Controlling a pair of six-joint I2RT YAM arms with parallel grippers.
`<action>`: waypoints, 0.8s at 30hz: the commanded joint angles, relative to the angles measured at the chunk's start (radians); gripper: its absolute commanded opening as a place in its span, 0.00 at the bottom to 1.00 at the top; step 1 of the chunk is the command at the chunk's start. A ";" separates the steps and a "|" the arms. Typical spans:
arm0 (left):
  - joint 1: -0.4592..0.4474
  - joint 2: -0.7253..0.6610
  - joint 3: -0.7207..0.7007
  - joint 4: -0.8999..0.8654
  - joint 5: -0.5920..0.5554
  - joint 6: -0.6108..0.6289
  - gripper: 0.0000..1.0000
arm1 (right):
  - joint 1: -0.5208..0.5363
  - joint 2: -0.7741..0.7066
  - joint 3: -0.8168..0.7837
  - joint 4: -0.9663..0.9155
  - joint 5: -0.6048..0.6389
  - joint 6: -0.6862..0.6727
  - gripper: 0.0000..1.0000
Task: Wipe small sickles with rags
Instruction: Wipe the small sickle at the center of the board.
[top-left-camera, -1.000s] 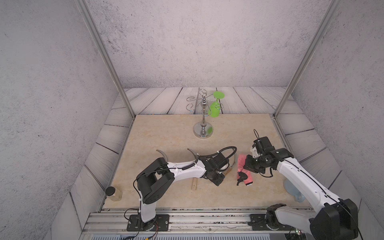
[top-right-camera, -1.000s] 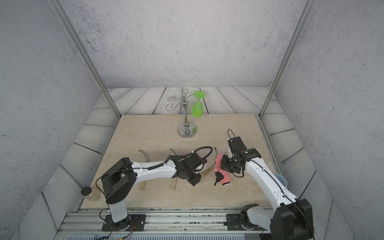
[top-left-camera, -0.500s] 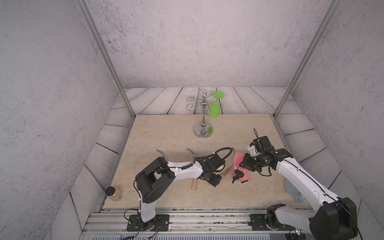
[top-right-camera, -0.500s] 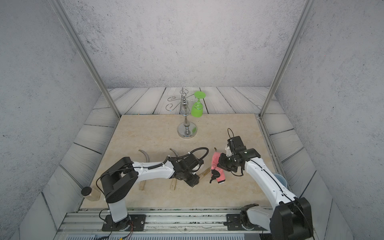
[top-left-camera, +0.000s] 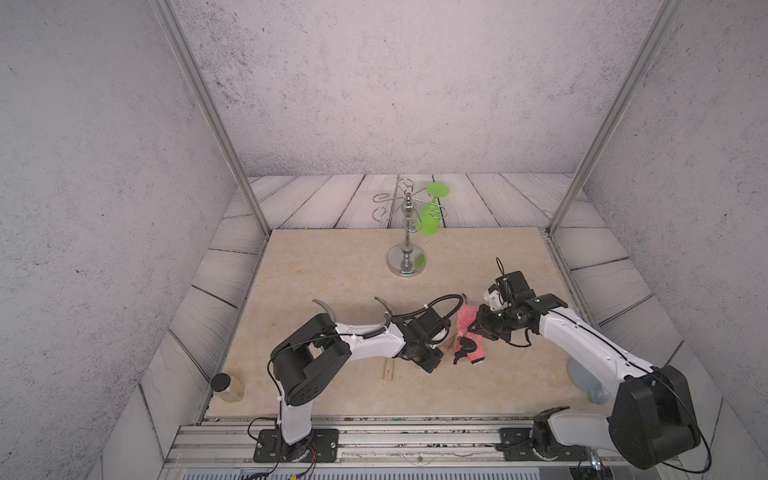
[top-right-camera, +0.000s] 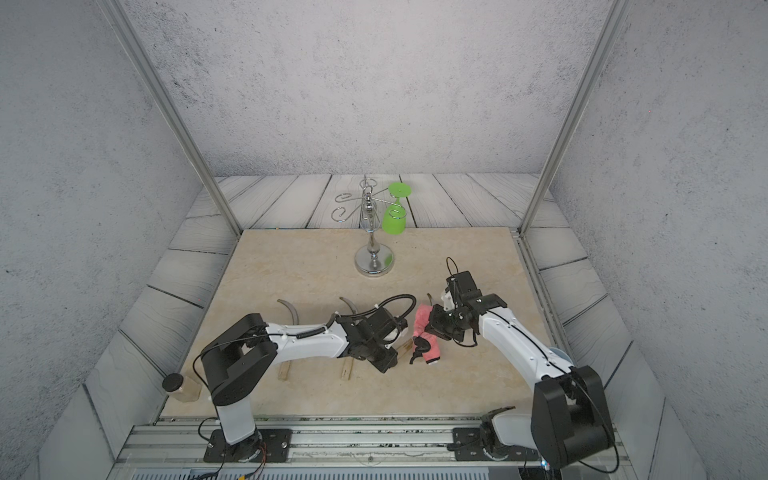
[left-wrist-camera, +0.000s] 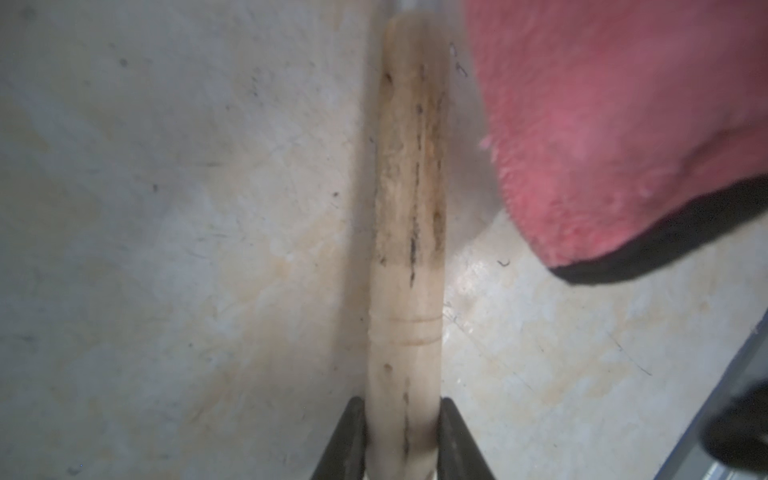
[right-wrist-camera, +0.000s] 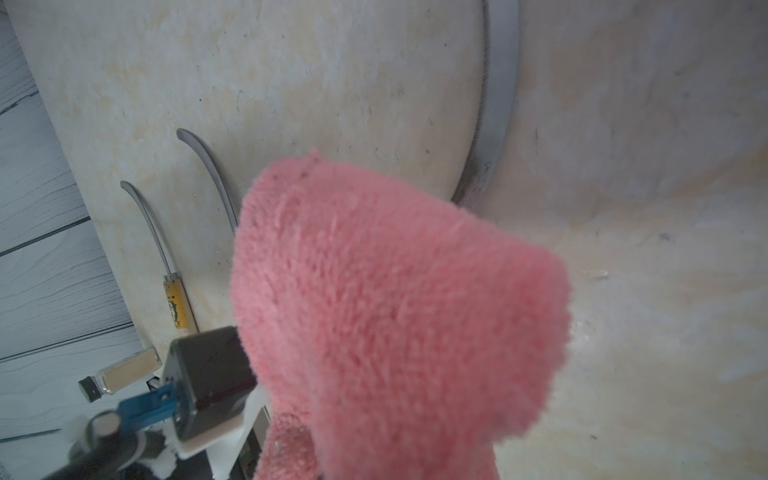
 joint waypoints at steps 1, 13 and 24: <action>0.009 0.016 -0.017 0.015 0.026 0.004 0.09 | 0.004 0.061 0.006 0.072 -0.010 0.018 0.10; 0.018 0.002 -0.037 0.047 0.038 -0.015 0.06 | 0.000 0.318 0.063 0.134 -0.008 0.019 0.10; 0.036 0.026 0.010 0.074 0.045 -0.063 0.05 | 0.076 0.330 0.013 0.064 0.075 0.008 0.09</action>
